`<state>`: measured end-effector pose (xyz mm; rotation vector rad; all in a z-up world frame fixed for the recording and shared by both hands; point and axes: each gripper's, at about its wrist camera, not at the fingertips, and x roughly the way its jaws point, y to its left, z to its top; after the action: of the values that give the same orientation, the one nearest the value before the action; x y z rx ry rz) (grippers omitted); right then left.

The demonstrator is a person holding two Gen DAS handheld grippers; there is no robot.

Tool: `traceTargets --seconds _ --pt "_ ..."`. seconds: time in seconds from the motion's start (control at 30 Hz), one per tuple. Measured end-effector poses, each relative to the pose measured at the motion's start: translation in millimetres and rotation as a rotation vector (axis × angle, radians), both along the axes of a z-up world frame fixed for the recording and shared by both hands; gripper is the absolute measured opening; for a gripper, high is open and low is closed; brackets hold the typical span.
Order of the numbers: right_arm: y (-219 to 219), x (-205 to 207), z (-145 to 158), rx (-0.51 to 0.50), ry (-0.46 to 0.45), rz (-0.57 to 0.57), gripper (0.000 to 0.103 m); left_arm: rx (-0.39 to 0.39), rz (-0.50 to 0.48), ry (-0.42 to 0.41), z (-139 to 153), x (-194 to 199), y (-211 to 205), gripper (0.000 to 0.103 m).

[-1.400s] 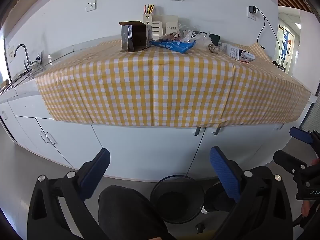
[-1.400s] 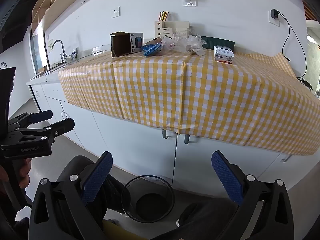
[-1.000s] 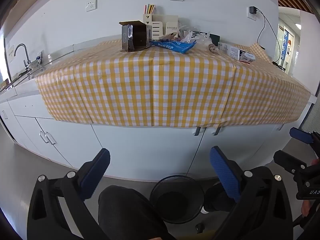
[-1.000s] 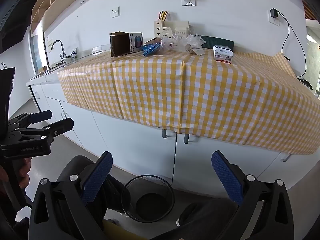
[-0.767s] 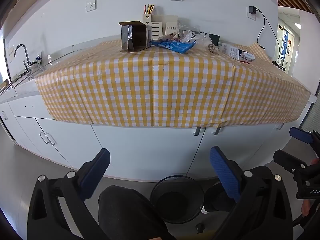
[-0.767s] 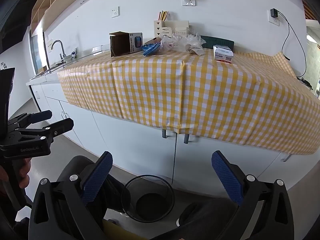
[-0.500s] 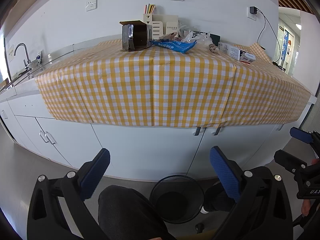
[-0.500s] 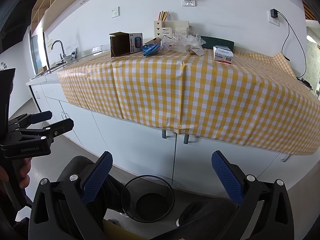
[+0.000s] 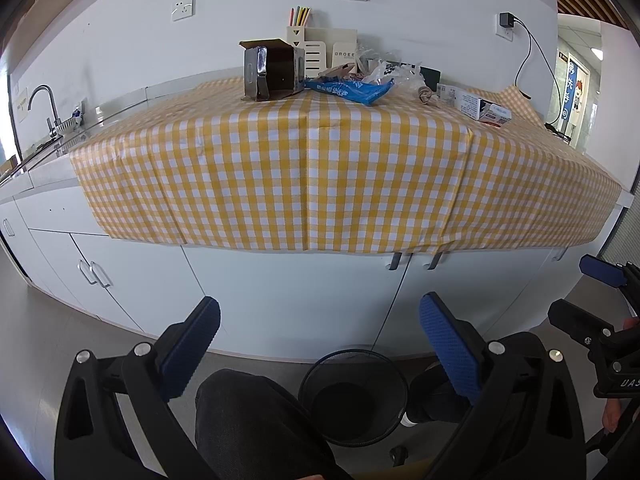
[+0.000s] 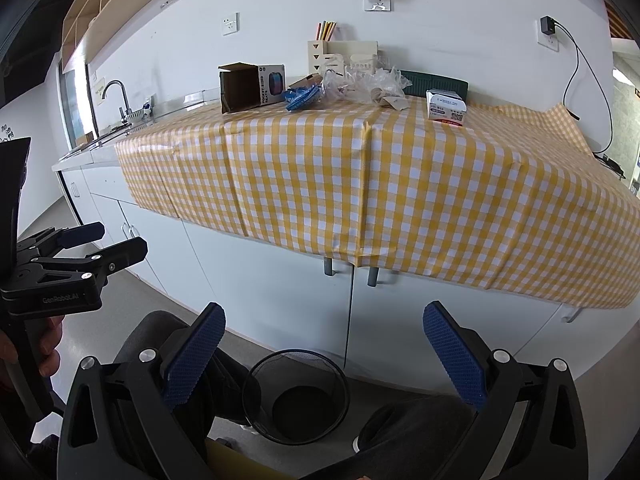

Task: Collect trash

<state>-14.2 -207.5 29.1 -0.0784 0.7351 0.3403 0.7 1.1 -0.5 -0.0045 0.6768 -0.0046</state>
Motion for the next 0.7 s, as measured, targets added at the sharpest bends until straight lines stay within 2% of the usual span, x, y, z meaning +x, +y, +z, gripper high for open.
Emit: traceTargets --seconds 0.53,0.7 --pt "-4.1 3.2 1.9 -0.005 -0.012 -0.012 0.1 0.01 -0.001 0.007 -2.7 7.4 -0.8 0.099" --pt "-11.6 11.9 12.9 0.004 -0.054 -0.026 0.1 0.025 -0.017 -0.028 6.4 18.6 -0.5 0.099"
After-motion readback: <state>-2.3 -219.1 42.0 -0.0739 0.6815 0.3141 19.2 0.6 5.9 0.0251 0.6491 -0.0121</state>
